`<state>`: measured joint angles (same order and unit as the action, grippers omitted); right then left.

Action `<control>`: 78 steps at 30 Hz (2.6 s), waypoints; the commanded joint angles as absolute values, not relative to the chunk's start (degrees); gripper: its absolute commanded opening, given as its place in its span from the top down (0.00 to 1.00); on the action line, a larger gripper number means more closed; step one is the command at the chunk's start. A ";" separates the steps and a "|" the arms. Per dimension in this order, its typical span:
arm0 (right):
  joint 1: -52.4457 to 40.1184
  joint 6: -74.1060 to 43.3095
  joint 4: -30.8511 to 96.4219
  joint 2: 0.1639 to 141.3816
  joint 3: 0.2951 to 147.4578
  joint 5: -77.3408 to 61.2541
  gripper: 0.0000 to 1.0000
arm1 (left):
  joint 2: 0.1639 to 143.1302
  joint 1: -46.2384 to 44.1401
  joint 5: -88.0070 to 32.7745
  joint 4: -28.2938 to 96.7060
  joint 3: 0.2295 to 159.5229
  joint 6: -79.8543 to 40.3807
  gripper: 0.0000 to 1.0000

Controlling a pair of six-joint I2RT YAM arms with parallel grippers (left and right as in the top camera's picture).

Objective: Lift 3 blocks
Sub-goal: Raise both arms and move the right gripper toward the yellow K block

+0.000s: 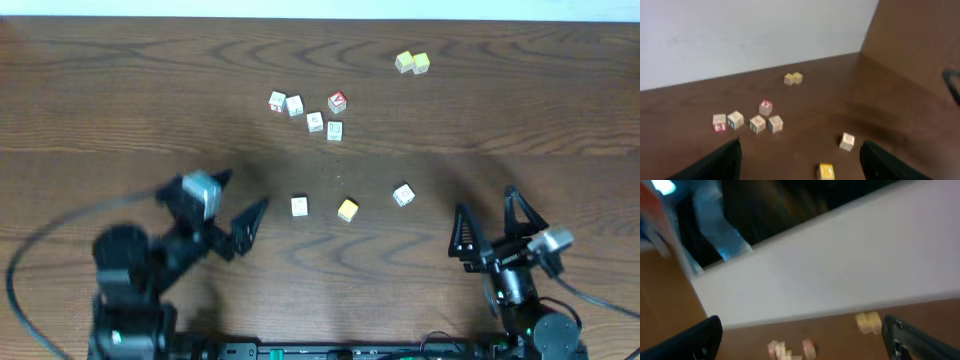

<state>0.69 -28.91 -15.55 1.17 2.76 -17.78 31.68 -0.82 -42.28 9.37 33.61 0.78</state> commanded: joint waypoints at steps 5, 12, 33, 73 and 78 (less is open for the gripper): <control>0.86 -17.43 7.66 17.58 25.56 -18.55 0.01 | 49.15 -0.49 -55.20 9.30 46.87 2.07 0.24; 0.86 -7.20 27.92 46.35 54.96 -36.97 0.01 | 64.51 -0.73 -41.89 44.56 68.69 8.19 0.24; -8.80 -13.26 54.02 74.87 70.06 -26.98 0.01 | 85.34 -10.28 -24.34 73.06 93.01 5.50 0.24; -22.20 -17.54 47.79 94.17 69.54 -18.24 0.18 | 94.63 -10.11 -27.38 61.89 72.49 -4.29 0.24; -25.45 -15.25 45.45 99.92 69.54 -17.76 0.23 | 94.63 -9.56 -6.28 62.06 72.49 -20.34 0.24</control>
<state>-23.07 -18.13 46.57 96.25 68.58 -18.20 94.50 -10.20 -21.41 61.17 72.75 -9.08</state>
